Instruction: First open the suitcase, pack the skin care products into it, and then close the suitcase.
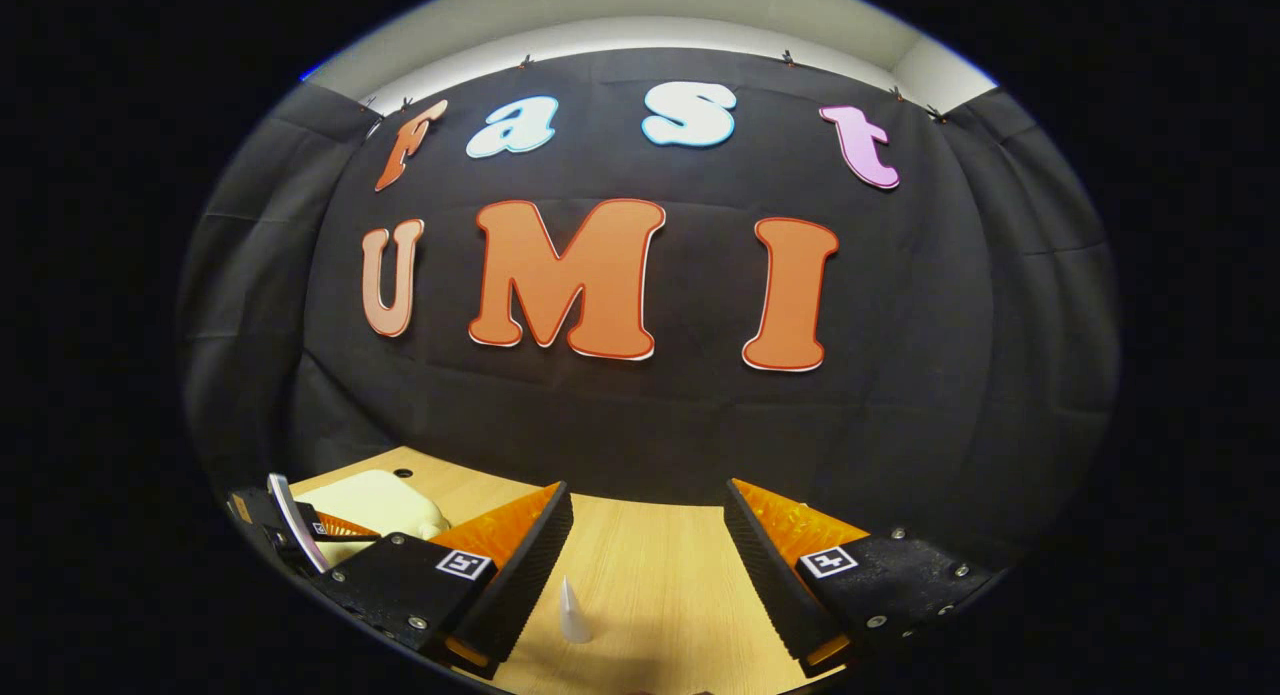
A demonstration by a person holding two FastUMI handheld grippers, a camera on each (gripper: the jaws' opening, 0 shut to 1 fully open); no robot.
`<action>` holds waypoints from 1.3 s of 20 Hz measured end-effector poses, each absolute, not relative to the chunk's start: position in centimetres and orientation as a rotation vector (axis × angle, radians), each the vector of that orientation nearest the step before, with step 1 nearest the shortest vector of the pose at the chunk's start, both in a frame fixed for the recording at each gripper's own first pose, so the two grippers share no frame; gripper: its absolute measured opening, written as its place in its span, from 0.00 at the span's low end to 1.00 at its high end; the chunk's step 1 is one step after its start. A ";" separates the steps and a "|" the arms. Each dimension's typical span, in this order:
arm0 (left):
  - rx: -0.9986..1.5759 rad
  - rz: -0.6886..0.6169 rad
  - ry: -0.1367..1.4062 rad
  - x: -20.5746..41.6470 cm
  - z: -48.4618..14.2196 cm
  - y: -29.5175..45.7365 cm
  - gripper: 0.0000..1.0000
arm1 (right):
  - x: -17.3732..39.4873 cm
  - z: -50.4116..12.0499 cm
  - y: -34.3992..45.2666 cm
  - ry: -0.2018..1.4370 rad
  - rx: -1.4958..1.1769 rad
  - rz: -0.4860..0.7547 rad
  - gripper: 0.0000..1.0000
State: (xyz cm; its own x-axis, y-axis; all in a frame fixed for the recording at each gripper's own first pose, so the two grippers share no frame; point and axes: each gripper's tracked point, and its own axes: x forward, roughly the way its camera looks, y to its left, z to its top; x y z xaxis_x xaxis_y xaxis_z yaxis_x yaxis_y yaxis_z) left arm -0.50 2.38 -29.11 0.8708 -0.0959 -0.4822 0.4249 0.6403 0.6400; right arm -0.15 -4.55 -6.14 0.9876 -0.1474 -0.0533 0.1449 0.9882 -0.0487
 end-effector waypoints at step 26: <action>0.997 -0.179 0.456 1.5 -26.9 5.2 0.06 | -1.1 -5.9 -4.3 0.048 -0.065 -0.168 0.96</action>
